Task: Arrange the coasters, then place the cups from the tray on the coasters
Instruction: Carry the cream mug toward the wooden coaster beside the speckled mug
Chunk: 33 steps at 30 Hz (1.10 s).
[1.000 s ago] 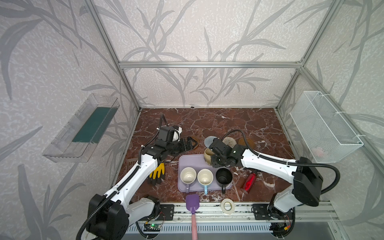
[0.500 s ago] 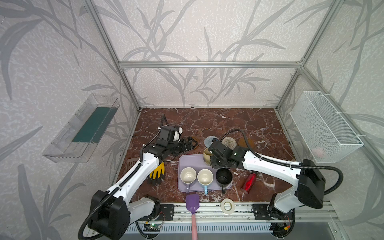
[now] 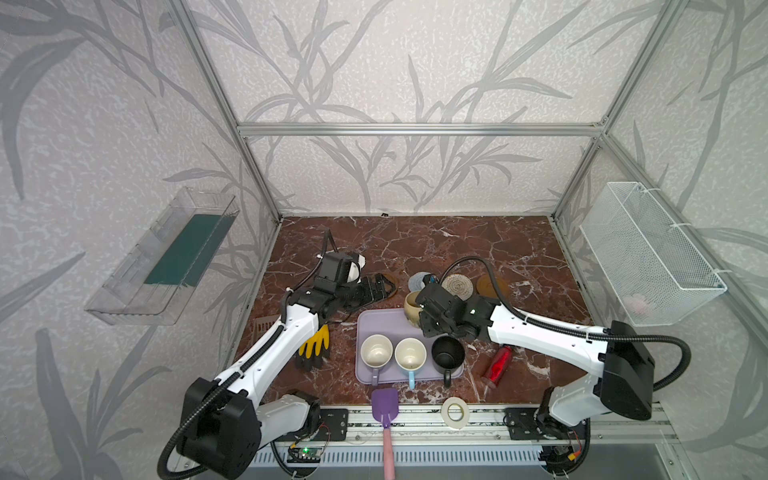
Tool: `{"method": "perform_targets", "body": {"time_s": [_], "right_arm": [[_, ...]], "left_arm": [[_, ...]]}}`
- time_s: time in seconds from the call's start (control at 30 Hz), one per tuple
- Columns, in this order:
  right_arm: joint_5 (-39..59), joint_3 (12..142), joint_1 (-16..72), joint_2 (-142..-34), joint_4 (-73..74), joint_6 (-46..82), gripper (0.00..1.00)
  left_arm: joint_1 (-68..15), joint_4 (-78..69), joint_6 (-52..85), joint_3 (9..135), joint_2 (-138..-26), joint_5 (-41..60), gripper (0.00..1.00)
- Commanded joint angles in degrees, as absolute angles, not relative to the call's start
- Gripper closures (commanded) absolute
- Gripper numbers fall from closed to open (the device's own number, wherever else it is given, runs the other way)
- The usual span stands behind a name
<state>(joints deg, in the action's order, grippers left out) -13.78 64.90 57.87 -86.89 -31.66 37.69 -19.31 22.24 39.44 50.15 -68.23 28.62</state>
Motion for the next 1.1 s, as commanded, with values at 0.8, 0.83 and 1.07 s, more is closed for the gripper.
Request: {"method": "perform_targets", "body": {"time_s": [0.8, 0.83, 1.07], "right_arm": [[-17.81, 89.06, 58.10, -108.19, -18.92, 30.76, 1.00], [-18.19, 90.21, 58.05, -109.26, -18.77, 30.67, 1.00], [-19.74, 95.63, 57.23, -113.90, -18.71, 30.94, 1.00]], "left_arm": [[-5.49, 26.40, 38.98, 54.76, -65.59, 29.47, 0.03], [-5.13, 26.75, 38.63, 55.22, -65.49, 29.28, 0.03], [-4.42, 26.95, 38.54, 56.08, -65.72, 30.75, 0.03]]}}
